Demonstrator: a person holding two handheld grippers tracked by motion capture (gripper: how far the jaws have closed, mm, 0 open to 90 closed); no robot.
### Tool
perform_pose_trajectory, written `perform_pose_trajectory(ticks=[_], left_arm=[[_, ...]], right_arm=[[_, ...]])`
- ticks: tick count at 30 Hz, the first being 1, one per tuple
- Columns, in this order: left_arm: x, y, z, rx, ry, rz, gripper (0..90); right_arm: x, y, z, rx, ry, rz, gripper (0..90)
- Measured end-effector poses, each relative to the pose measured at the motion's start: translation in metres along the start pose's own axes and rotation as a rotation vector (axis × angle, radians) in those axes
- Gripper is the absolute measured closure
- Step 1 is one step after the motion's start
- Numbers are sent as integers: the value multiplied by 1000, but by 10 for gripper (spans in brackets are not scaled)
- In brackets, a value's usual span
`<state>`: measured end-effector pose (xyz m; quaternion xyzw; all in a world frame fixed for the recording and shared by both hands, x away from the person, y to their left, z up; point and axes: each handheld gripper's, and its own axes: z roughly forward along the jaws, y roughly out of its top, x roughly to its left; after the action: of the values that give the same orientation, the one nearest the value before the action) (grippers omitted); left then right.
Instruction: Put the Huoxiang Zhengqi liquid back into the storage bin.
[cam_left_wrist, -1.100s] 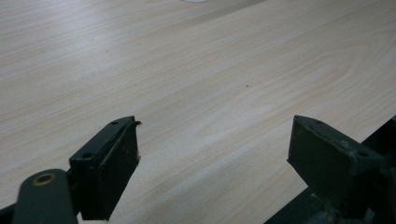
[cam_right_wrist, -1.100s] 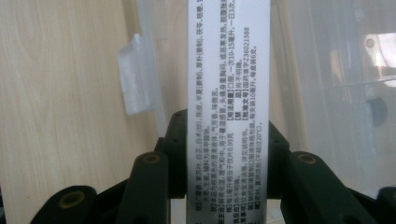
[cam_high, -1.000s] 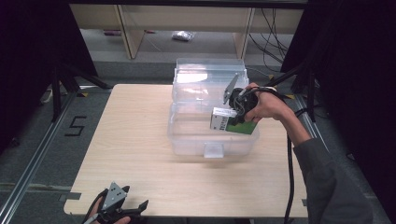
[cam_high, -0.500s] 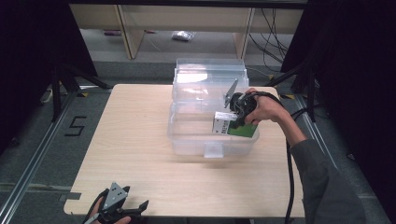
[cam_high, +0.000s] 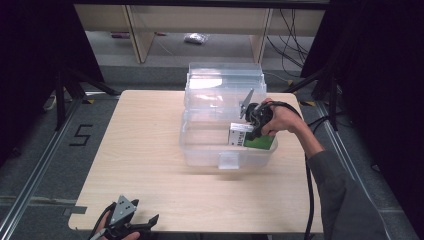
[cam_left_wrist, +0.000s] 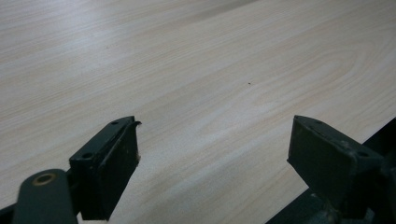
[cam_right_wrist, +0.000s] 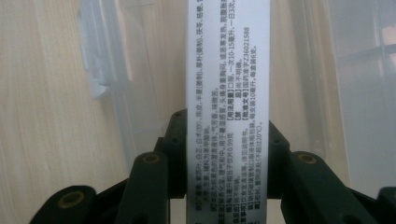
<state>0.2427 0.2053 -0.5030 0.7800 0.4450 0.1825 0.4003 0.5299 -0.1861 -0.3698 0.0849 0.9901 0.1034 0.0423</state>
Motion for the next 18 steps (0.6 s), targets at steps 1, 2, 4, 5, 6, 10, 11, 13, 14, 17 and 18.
perform_pose_trajectory(ticks=[1, 2, 4, 5, 6, 10, 11, 13, 14, 17, 18], left_arm=[[0, 0, 0, 2, 0, 0, 155], [0, 0, 0, 2, 0, 0, 155], [-1, 0, -1, 10, 4, 3, 155], [1, 1, -2, 27, 1, 25, 155], [1, 1, -2, 27, 1, 25, 156], [-1, 0, 0, 2, -2, -5, 155], [1, 1, -2, 28, 1, 23, 155], [1, 1, -1, 32, -4, 21, 156], [1, 1, -1, 32, -4, 21, 155], [1, 1, -1, 29, -3, 19, 155], [1, 1, -2, 36, -4, 24, 155]], right_arm=[[1, 0, 2, -17, 13, 14, 643], [1, 0, 2, -17, 13, 14, 643], [-1, 1, 5, -18, 15, 8, 643], [-2, 1, 6, 13, -3, -6, 643], [-2, 1, 6, 13, -3, -6, 643], [-2, 1, 13, -3, 16, 2, 643], [-3, 0, 14, 12, 12, -6, 642], [-6, -1, 18, 3, 16, -31, 642], [-6, -1, 18, 3, 16, -31, 642], [-6, -3, 20, 10, 19, -11, 642], [-6, -4, 21, 9, 22, -14, 641]])
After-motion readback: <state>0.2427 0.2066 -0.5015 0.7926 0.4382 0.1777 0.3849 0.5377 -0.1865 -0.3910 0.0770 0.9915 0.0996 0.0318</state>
